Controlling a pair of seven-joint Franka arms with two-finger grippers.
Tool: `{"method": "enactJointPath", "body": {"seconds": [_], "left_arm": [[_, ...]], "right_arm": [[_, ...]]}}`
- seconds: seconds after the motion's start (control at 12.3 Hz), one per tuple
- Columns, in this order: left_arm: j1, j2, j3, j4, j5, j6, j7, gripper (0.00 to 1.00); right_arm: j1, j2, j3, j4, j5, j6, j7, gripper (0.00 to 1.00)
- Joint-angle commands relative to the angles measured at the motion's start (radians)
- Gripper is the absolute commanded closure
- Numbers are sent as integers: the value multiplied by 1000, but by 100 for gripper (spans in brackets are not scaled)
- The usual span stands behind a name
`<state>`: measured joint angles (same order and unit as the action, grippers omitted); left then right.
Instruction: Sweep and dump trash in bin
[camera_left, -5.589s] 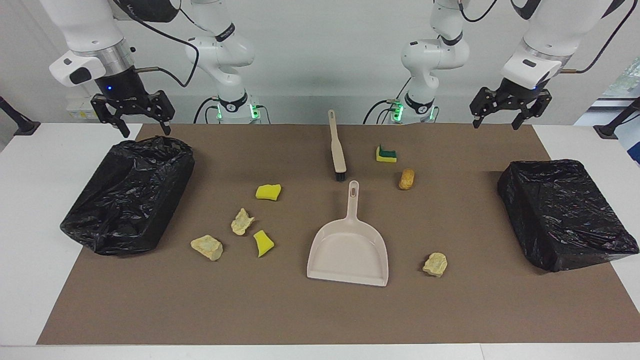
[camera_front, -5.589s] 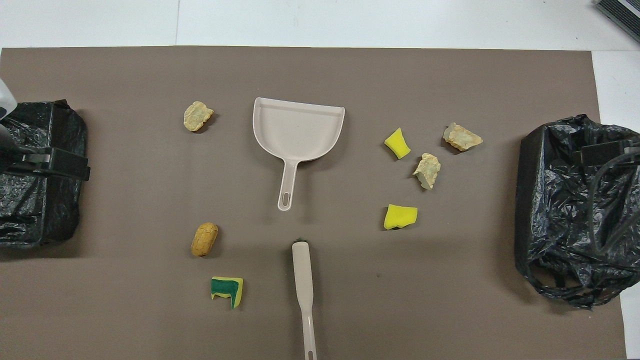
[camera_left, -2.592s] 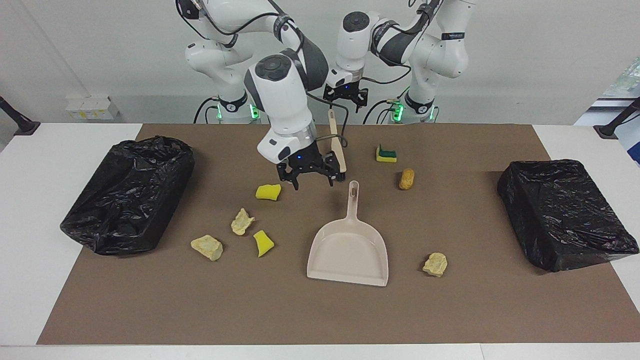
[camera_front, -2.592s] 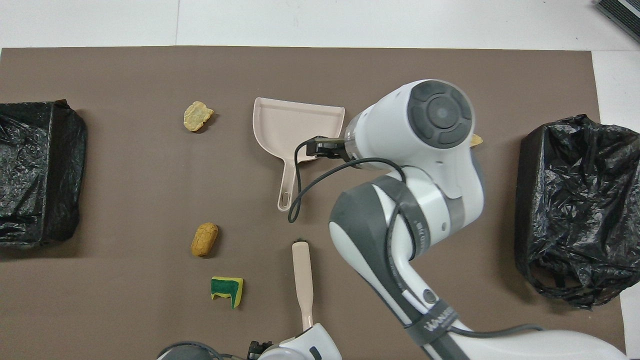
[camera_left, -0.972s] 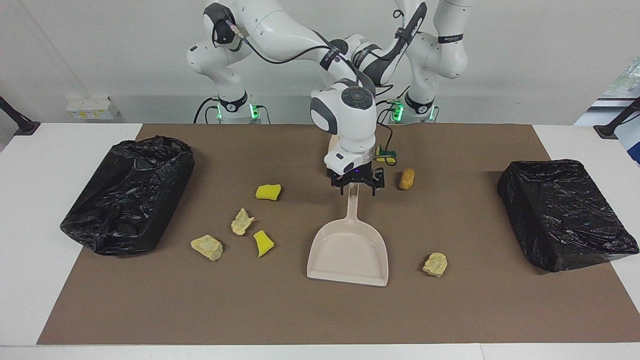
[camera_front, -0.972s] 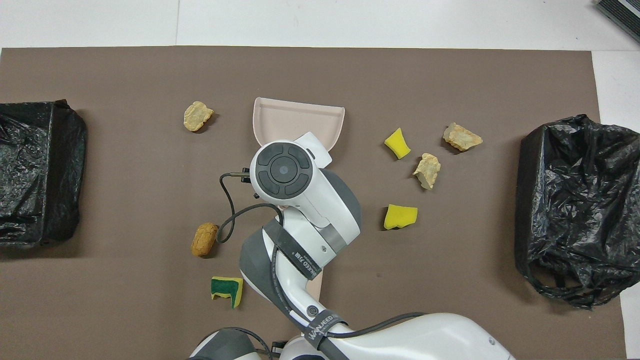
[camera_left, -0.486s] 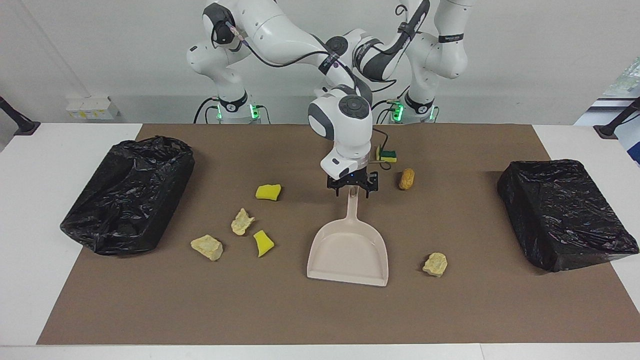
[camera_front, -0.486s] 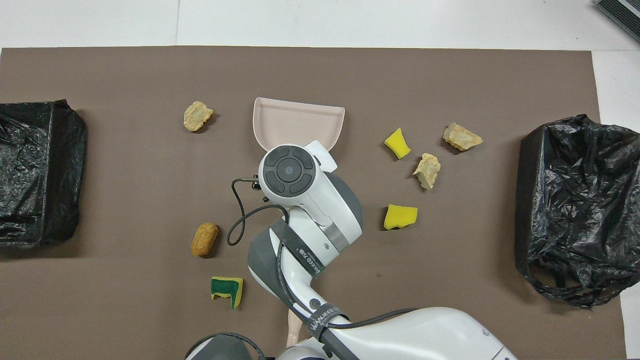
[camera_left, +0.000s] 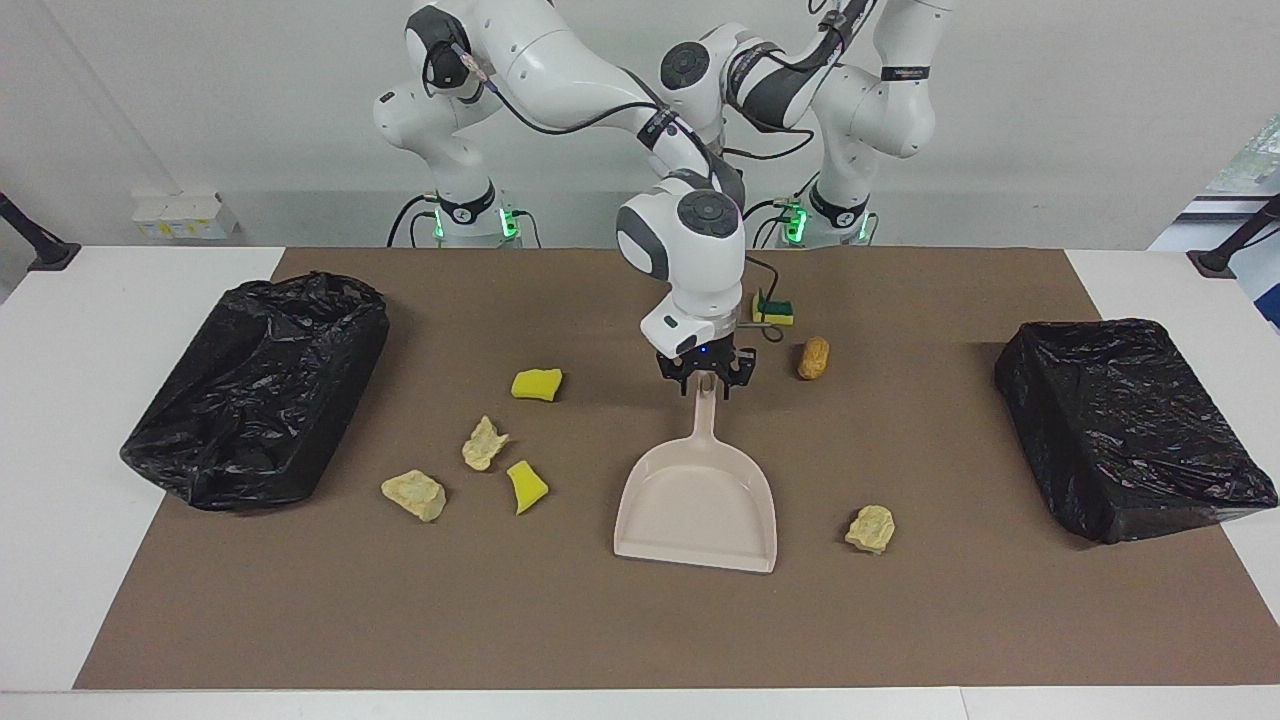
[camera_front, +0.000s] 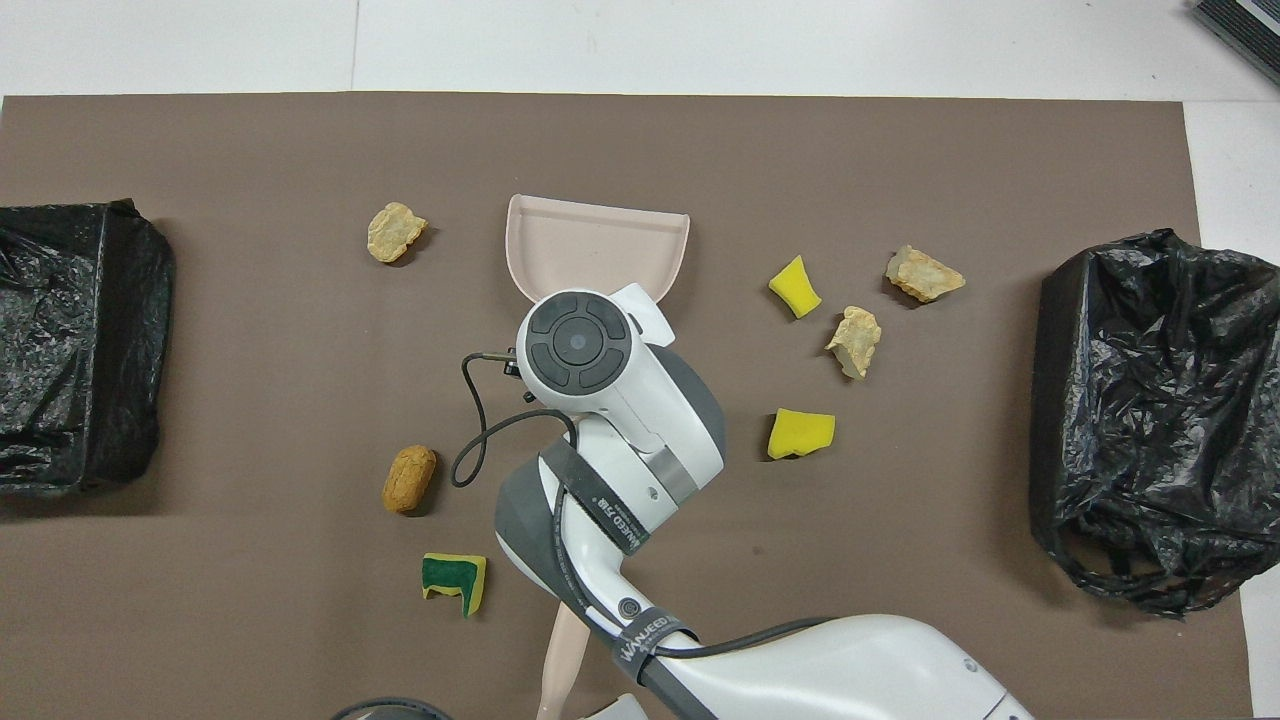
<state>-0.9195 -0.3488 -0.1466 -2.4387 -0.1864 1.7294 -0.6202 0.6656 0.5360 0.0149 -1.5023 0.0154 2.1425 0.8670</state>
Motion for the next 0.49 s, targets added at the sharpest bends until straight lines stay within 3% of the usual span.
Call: {"method": "enactJointPath", "body": {"seconds": [0.0, 0.4], "left_arm": [[39, -87, -1, -42, 7, -71, 42, 100], [114, -165, -1, -68, 19, -142, 128, 100]], "right_arm": [[-27, -1, 7, -19, 17, 49, 17, 34], [-32, 1, 7, -23, 47, 54, -2, 35]]}}
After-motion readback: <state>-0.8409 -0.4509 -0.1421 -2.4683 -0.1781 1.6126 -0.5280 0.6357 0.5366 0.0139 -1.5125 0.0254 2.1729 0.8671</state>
